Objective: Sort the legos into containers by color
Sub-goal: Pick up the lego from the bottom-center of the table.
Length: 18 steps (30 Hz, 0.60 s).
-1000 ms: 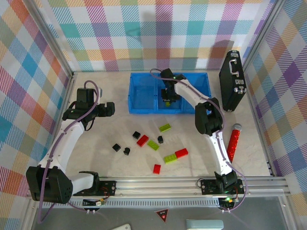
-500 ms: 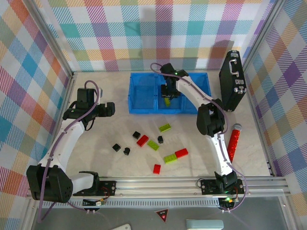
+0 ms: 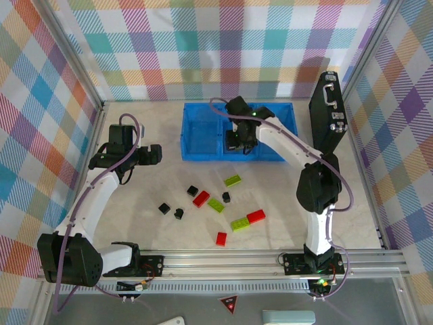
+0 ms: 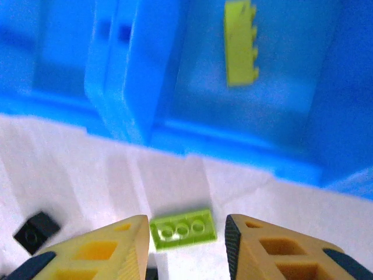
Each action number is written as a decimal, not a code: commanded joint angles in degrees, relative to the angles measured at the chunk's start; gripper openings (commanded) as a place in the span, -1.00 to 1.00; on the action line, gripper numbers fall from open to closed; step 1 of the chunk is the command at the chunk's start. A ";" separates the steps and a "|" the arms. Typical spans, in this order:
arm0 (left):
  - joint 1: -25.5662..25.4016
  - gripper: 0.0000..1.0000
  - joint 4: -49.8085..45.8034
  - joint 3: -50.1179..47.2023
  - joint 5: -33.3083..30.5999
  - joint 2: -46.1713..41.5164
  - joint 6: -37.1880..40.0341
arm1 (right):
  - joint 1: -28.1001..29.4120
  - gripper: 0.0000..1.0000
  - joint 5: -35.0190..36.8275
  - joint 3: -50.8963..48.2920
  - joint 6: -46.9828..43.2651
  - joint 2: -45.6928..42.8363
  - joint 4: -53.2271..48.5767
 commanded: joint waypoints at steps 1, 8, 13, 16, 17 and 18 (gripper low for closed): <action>0.13 0.92 -0.35 -0.26 -0.68 0.13 0.63 | 1.81 -0.19 -0.62 -4.73 0.77 -4.52 -0.08; 0.16 0.92 -0.62 -0.05 -0.65 0.29 0.79 | 6.44 -0.19 -0.62 -17.68 3.04 -12.74 -0.91; 0.11 0.92 -0.62 -0.05 -0.49 0.27 0.79 | 8.33 -0.18 -0.74 -27.46 5.92 -19.04 -1.69; 0.05 0.92 -0.64 0.06 -0.27 0.26 0.79 | 9.07 -0.18 -1.13 -32.60 7.85 -22.38 -2.05; 0.07 0.92 -0.71 0.07 -0.09 0.26 0.82 | 9.14 -0.17 -1.44 -34.45 8.48 -23.55 -2.17; 0.13 0.92 -0.67 0.07 -0.04 0.18 0.83 | 9.23 -0.16 -1.71 -36.02 9.07 -24.50 -2.20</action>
